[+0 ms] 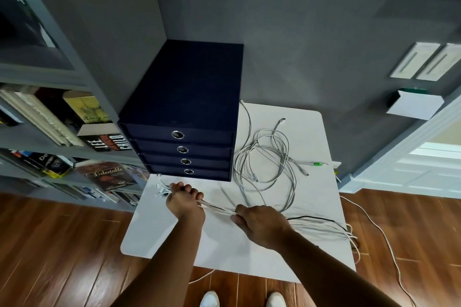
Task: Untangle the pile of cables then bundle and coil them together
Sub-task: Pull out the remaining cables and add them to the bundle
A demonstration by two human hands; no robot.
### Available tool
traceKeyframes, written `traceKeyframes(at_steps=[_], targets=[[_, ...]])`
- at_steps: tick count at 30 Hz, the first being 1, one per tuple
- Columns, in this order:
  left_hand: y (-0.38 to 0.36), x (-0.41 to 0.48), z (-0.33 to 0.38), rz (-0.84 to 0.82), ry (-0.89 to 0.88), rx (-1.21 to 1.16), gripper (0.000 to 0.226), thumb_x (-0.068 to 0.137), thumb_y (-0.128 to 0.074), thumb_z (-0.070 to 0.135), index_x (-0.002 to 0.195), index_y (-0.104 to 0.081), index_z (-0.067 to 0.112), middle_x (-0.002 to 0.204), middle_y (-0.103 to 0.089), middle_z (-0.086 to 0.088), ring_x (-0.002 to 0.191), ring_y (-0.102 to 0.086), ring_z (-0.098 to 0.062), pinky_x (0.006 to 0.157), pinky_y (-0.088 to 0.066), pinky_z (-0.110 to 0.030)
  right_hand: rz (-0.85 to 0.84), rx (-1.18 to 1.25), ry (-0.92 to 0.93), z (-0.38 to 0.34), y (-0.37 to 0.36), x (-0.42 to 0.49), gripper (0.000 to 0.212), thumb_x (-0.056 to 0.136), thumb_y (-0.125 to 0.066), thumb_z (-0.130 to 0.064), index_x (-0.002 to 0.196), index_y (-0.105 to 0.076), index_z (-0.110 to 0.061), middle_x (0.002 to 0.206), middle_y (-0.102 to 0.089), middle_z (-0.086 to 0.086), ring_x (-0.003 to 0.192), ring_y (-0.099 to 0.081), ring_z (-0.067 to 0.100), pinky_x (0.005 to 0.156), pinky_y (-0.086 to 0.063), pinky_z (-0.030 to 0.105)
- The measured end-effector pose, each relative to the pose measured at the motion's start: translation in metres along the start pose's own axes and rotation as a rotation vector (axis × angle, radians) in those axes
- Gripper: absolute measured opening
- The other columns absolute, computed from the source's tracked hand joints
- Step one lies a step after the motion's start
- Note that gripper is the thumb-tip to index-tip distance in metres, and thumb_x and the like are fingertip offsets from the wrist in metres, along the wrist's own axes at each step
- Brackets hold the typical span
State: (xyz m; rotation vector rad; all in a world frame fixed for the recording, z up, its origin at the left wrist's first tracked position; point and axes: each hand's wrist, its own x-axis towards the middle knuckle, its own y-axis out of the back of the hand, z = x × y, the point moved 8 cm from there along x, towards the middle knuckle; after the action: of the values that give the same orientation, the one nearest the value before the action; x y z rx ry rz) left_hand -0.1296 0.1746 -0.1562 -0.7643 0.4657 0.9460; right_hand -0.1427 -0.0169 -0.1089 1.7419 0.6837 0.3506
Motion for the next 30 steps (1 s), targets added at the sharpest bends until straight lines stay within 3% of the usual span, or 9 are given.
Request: traceKeyframes(at_steps=[2,7,11,16,20,23,26,28,30], targets=[[0.002,0.007,0.004,0.021,0.005,-0.021,0.033,0.104,-0.034,0.018,0.072,-0.042,0.016,0.062,-0.037,0.000,0.047,-0.028,-0.015,0.043,-0.026,-0.023,-0.010,-0.013,-0.012,0.009,0.000,-0.005,0.067,0.092,-0.003,-0.065,0.111,-0.049,-0.021,0.097,-0.070,0.010,0.087,-0.066,0.034,0.069,-0.048,0.037],[-0.002,0.014,0.013,-0.003,-0.040,0.047,0.032,0.105,-0.037,0.018,0.075,-0.045,0.015,0.062,-0.041,0.000,0.047,-0.033,-0.015,0.046,-0.029,-0.025,-0.035,0.025,-0.078,0.034,-0.004,-0.017,0.067,0.091,-0.001,-0.066,0.109,-0.049,-0.023,0.094,-0.070,0.009,0.087,-0.066,0.033,0.070,-0.048,0.036],[-0.006,0.013,0.007,-0.027,-0.019,0.070,0.028,0.100,-0.033,0.007,0.076,-0.046,0.015,0.063,-0.040,0.000,0.049,-0.031,-0.015,0.048,-0.028,-0.027,-0.063,0.070,-0.135,0.045,-0.005,-0.018,0.038,0.103,-0.029,-0.051,0.108,-0.053,-0.022,0.097,-0.070,0.011,0.090,-0.065,0.034,0.068,-0.041,0.031],[-0.016,-0.002,0.002,-0.116,-0.034,0.136,0.026,0.094,-0.031,0.005,0.072,-0.038,0.017,0.060,-0.028,0.003,0.048,-0.021,-0.013,0.048,-0.019,-0.026,-0.229,0.218,-0.259,0.061,-0.026,-0.025,0.018,0.103,-0.040,-0.033,0.108,-0.054,-0.023,0.105,-0.070,0.006,0.095,-0.066,0.028,0.075,-0.047,0.031],[-0.023,-0.021,-0.003,-0.244,-0.084,0.247,0.029,0.097,-0.036,0.007,0.069,-0.034,0.017,0.053,-0.030,0.007,0.045,-0.021,-0.010,0.043,-0.018,-0.020,-0.316,0.237,-0.294,0.063,-0.029,-0.035,0.024,0.102,-0.042,-0.031,0.114,-0.058,-0.016,0.112,-0.067,0.010,0.101,-0.063,0.028,0.072,-0.037,0.025],[-0.028,-0.038,-0.010,-0.391,-0.169,0.369,0.036,0.104,-0.035,0.009,0.069,-0.033,0.016,0.051,-0.030,0.010,0.044,-0.021,-0.005,0.041,-0.017,-0.017,-0.419,0.260,-0.275,0.055,-0.022,-0.037,0.028,0.095,-0.056,-0.039,0.113,-0.062,-0.018,0.114,-0.067,0.006,0.105,-0.062,0.024,0.078,-0.042,0.026],[-0.032,-0.051,-0.018,-0.519,-0.257,0.473,0.035,0.107,-0.036,0.011,0.073,-0.033,0.013,0.055,-0.029,0.005,0.046,-0.021,-0.005,0.041,-0.019,-0.017,-0.405,0.320,-0.278,0.049,0.000,-0.027,0.031,0.093,-0.061,-0.041,0.113,-0.067,-0.017,0.118,-0.068,0.002,0.109,-0.062,0.021,0.086,-0.043,0.026],[-0.036,-0.061,-0.025,-0.604,-0.320,0.527,0.033,0.107,-0.038,0.011,0.075,-0.035,0.009,0.061,-0.027,-0.004,0.050,-0.023,-0.007,0.044,-0.025,-0.016,-0.318,0.469,-0.346,0.047,0.017,-0.018,0.028,0.094,-0.060,-0.041,0.106,-0.069,-0.017,0.106,-0.072,0.008,0.098,-0.067,0.027,0.078,-0.047,0.029],[-0.041,-0.073,-0.030,-0.698,-0.391,0.612,0.032,0.106,-0.040,0.013,0.074,-0.037,0.008,0.064,-0.028,-0.003,0.054,-0.025,-0.008,0.048,-0.028,-0.017,-0.185,0.797,-0.440,0.041,0.036,-0.008,0.028,0.096,-0.057,-0.042,0.099,-0.066,-0.016,0.082,-0.073,0.017,0.065,-0.069,0.033,0.056,-0.047,0.029]])
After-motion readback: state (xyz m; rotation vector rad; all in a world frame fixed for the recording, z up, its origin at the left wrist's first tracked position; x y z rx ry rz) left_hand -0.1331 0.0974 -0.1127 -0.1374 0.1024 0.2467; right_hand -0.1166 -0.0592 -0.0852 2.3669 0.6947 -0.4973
